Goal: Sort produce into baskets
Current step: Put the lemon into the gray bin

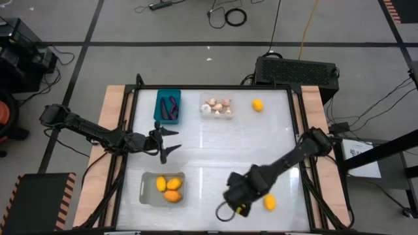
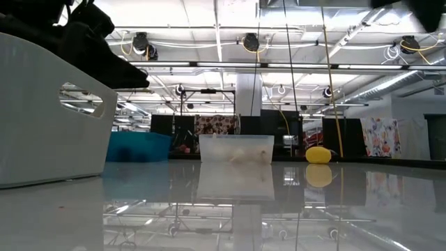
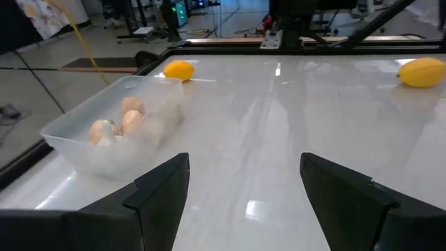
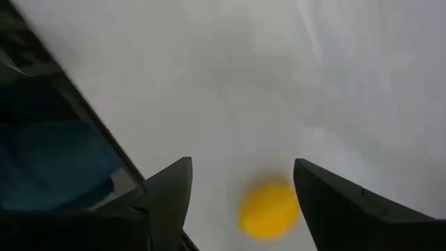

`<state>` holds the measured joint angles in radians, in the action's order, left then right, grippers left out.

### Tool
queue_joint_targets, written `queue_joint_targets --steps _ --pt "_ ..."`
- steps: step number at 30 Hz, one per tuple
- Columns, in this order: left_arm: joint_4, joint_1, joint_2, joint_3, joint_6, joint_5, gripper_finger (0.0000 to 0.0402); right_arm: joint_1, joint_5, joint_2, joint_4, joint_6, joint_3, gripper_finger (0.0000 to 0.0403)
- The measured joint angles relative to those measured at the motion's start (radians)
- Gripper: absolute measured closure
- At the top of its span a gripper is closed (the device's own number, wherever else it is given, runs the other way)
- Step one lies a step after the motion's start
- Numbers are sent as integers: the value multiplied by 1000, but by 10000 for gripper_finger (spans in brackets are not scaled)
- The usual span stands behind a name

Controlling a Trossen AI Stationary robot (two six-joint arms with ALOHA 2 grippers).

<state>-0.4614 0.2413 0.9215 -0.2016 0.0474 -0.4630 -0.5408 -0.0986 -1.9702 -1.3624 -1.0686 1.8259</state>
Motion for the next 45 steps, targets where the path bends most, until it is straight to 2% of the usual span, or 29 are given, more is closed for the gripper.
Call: queue_joint_targets --steps 6,11,17,23,27,36,41,45 --pt "-1 0 0 0 11 19 121 -64 -39 -5 -164 -289 -20 160" --pt "-1 0 0 0 26 21 121 -98 -50 -5 -188 -427 -93 160" --pt "-1 0 0 0 26 21 121 -113 -137 -5 -80 -435 -208 160" --pt "-1 0 0 0 26 31 121 -112 -191 8 -63 -379 -295 160" --pt "-1 0 0 0 26 41 121 -112 -195 67 86 -423 -361 160" --pt "0 0 0 0 25 41 121 -163 -189 204 310 -683 -567 160" --pt "0 0 0 0 25 41 121 -198 -172 216 491 -783 -656 160" --pt "0 0 0 0 25 41 121 -217 -115 216 561 -847 -706 160"
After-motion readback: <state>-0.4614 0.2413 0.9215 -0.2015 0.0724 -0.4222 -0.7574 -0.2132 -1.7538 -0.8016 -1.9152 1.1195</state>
